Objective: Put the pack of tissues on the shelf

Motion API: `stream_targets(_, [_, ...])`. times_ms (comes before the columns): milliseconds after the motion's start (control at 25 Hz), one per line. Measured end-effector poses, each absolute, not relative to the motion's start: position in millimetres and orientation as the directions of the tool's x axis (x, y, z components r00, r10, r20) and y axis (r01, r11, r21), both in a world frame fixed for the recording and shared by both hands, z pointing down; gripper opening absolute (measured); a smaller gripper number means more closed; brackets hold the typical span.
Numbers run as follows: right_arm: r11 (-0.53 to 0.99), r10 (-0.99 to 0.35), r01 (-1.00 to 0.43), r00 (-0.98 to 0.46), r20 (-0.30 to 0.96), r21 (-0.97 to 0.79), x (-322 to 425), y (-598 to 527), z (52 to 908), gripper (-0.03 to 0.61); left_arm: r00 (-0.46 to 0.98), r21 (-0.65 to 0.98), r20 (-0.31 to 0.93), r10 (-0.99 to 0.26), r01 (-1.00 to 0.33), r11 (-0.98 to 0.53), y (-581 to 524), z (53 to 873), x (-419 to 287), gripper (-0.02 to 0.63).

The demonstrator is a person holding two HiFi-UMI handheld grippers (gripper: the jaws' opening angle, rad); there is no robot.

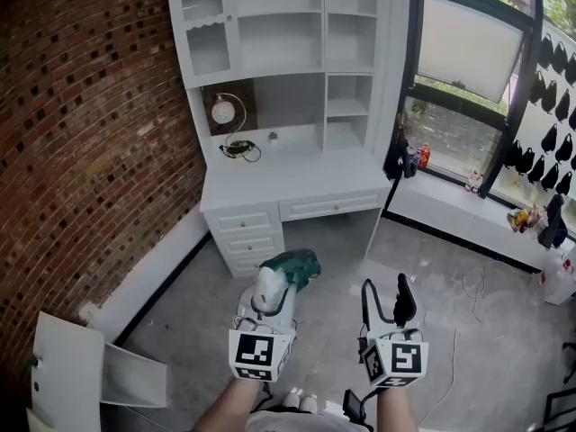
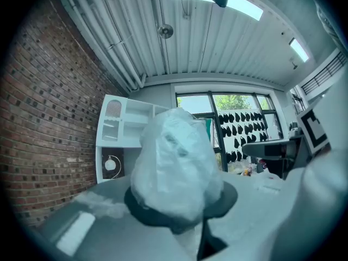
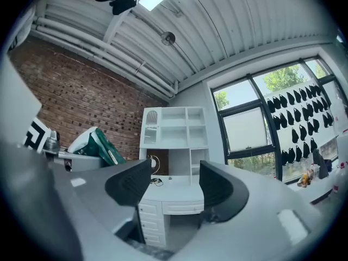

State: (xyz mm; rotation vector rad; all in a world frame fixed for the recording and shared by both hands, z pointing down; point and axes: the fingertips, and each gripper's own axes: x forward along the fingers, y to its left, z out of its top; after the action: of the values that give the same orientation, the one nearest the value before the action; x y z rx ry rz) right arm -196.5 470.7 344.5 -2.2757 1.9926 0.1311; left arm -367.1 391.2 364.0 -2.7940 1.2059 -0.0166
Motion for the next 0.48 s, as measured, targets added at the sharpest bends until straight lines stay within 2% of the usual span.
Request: stream_targets(480, [-0.119,-0.987,-0.993,0.119,-0.103,-0.004,-185.2,441.7,359.6,0.278,0.677,-0.117,0.000,-0.736,-0.731,-0.672,360.0,380.2,-345.7,0.101])
